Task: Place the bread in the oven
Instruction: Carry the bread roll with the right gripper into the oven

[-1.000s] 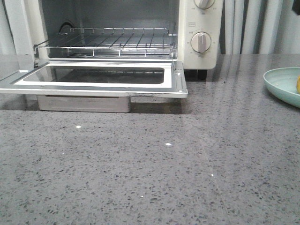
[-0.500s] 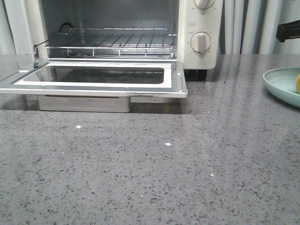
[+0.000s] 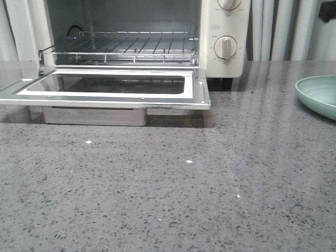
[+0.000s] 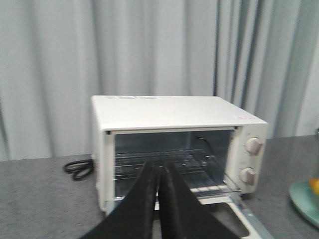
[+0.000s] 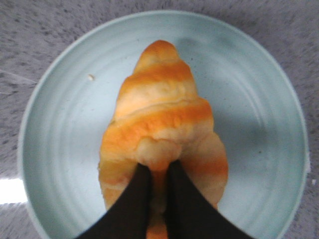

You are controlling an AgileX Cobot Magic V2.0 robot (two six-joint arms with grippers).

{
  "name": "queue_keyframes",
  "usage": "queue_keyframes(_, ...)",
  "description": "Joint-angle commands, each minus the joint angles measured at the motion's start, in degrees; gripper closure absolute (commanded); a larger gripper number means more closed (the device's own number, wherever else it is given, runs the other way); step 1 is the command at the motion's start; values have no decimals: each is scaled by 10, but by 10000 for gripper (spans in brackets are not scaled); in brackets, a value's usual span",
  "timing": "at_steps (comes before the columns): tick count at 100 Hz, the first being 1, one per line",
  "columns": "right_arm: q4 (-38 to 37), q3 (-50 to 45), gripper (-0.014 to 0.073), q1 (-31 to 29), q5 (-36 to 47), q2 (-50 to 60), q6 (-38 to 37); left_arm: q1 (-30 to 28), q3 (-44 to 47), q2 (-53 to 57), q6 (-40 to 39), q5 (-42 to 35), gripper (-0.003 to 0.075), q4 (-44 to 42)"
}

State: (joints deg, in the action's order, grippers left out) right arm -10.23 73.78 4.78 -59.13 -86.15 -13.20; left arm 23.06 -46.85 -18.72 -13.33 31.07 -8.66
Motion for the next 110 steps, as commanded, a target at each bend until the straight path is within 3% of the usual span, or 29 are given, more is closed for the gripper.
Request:
queue_keyframes(1, -12, 16, 667, 15, 3, 56, 20, -37, -21, 12, -21, 0, 742, -30)
queue_keyframes(24, 29, 24, 667, 104, -21, 121, 62, -114, -4, 46, -16, -11, 742, -31)
queue_keyframes(60, 60, 171, 667, 291, -61, 103, 108, -118, 13, 53, -16, -4, 741, -19)
queue_keyframes(110, 60, 362, 667, 358, -119, -93, 176, -118, 13, 53, -16, 6, 741, -16)
